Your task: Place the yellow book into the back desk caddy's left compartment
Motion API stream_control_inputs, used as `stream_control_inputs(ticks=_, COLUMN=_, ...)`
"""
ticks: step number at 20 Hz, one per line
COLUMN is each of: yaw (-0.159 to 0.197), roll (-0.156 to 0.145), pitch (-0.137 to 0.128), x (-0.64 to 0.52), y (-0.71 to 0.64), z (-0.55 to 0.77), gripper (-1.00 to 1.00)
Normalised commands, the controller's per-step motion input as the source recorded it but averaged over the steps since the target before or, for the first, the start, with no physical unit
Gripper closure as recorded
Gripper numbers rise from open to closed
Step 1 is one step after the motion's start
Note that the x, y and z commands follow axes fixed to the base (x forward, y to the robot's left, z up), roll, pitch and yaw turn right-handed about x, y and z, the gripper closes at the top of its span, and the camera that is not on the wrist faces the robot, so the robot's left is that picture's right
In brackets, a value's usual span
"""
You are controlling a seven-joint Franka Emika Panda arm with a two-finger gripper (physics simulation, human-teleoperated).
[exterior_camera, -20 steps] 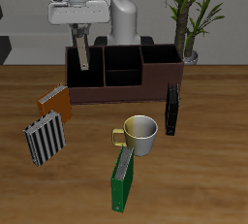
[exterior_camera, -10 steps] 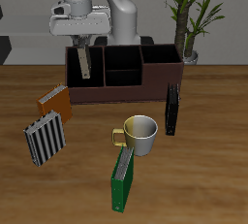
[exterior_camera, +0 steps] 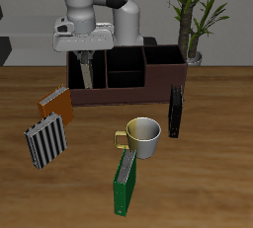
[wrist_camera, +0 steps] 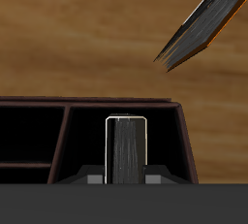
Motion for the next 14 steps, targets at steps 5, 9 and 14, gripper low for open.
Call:
stream_control_inputs(ticks=5, yaw=-0.036, roll=0.014, pitch=0.089, x=0.08, y=0.03, z=-0.18, gripper=-1.0)
stream_control_inputs(ticks=9, yaw=-0.044, roll=0.023, pitch=0.028, x=0.03, y=-0.06, z=0.07, gripper=-1.0)
stream_control_inputs(ticks=14, yaw=-0.022, roll=0.006, pitch=-0.015, x=0.02, y=-0.06, z=0.16, gripper=-1.0)
